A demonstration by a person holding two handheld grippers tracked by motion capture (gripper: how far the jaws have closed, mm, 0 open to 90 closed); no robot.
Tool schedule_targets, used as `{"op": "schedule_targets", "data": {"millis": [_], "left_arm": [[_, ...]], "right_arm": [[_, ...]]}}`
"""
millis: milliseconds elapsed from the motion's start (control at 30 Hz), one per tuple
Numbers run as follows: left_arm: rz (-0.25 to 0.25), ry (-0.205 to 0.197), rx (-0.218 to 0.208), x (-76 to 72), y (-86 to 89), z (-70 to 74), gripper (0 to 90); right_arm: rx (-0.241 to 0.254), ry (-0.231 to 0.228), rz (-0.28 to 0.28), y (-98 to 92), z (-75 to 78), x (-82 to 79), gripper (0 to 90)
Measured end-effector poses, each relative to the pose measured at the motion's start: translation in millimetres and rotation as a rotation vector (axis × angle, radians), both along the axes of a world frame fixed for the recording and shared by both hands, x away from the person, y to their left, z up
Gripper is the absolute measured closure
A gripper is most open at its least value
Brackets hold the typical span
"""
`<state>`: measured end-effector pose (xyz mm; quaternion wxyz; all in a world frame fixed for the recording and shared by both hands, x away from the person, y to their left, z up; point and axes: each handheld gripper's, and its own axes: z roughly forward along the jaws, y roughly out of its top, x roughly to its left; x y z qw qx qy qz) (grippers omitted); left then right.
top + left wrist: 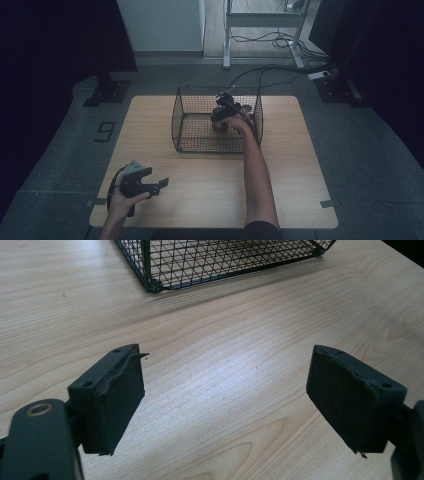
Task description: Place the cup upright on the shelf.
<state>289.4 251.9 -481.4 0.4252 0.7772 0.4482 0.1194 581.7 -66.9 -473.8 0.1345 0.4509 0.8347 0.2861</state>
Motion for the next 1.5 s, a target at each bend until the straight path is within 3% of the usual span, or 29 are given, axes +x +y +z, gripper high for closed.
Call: {"op": "schedule_targets", "data": {"millis": [367, 767, 1233, 1500], "left_arm": [[0.003, -0.004, -0.002, -0.1, 1.1, 0.6, 15.8], [-0.002, -0.002, 0.004, -0.3, -1.5, 0.3, 15.8], [0.002, -0.004, 0.016, -0.7, -3.6, 0.3, 15.8], [0.013, -0.005, 0.019, -0.8, -1.1, 1.1, 15.8]], "right_arm": [[0.035, -0.038, 0.018, -2.4, 11.5, -6.7, 8.6], [0.092, -0.127, -0.011, -12.6, 34.1, -22.2, 8.8], [0.208, -0.240, 0.050, -20.9, 72.9, -78.6, 13.0], [0.241, -0.283, 0.064, -37.2, 74.5, -114.5, 14.2]]}}
